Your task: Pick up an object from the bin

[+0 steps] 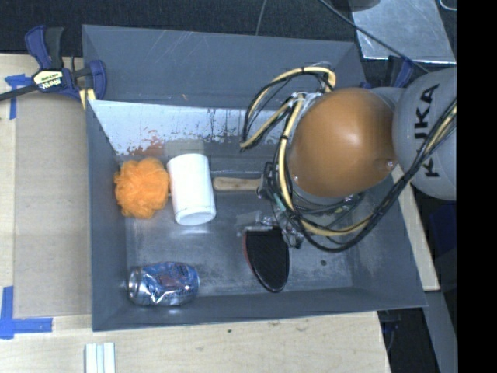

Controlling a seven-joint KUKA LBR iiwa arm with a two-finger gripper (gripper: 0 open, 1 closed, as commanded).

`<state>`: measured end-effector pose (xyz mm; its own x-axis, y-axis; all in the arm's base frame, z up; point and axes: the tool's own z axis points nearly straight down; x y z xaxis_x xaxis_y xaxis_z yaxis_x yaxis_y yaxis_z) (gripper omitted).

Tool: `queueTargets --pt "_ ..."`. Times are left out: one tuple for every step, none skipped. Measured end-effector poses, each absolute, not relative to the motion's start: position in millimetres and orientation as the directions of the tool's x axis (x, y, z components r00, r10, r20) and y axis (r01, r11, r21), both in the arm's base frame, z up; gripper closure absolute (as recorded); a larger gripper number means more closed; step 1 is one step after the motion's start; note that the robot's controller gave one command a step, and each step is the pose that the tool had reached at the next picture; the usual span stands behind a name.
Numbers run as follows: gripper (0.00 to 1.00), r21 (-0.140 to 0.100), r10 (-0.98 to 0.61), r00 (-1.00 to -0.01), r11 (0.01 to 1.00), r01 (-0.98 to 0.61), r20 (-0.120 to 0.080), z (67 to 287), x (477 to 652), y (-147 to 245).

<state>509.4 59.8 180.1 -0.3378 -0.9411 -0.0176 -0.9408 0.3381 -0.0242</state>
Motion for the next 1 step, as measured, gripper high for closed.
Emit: queueTargets --pt "1.0 -0.035 -0.947 -0.32 0.32 -0.947 -0.022 297.7 533.7 41.3"
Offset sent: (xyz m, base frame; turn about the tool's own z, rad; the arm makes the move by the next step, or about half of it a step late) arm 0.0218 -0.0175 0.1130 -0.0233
